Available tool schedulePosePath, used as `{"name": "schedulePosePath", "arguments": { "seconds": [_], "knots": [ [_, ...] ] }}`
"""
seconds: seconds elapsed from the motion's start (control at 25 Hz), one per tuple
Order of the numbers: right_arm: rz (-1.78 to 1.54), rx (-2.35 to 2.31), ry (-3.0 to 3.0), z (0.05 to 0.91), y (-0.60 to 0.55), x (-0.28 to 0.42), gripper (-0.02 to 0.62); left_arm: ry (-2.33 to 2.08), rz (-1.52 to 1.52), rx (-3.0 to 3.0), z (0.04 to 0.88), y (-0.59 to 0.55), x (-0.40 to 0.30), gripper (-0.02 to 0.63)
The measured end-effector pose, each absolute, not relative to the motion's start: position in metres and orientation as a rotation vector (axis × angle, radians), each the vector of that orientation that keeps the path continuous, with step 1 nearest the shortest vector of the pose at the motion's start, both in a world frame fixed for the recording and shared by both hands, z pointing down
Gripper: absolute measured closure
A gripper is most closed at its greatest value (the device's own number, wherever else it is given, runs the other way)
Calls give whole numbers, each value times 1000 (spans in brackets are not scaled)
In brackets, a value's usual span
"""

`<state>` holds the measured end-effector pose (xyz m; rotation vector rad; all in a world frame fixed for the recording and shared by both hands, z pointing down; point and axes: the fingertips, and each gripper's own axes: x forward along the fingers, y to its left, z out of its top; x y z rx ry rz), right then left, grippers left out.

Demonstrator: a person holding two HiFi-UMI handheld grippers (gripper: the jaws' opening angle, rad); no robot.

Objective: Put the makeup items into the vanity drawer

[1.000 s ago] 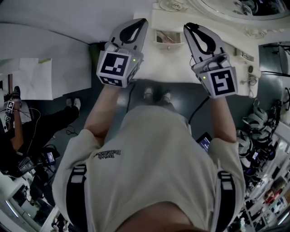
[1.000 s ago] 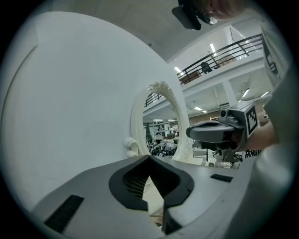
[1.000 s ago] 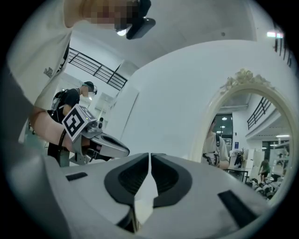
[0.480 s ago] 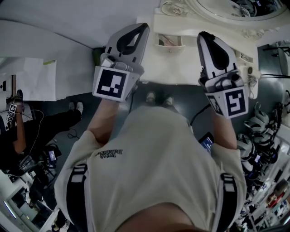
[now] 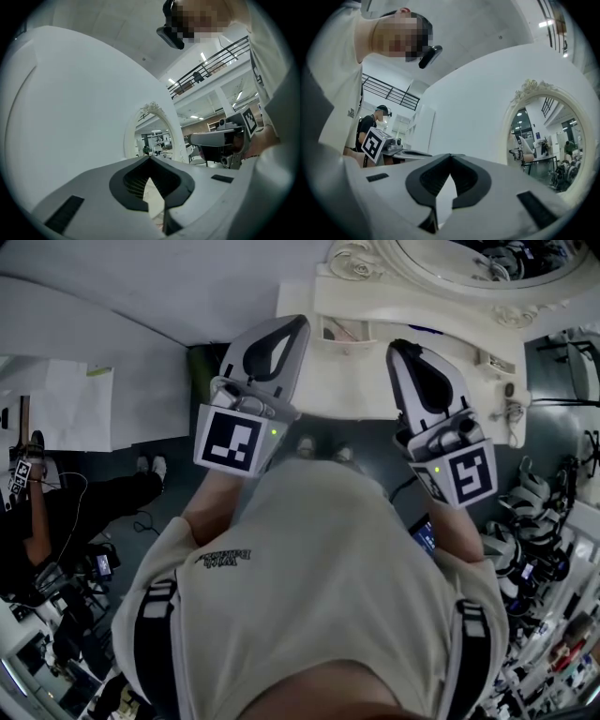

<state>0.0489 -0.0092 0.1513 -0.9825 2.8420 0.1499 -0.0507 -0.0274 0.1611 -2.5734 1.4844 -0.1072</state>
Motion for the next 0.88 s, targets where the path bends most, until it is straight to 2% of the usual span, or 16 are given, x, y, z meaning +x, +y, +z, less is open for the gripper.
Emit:
{"name": "schedulePosePath", "arguments": {
  "seconds": [0.88],
  "knots": [
    [128,-1037,2829,150,-10,60,594,1488,-155,-2600,172,-22,-48,592]
  ]
}}
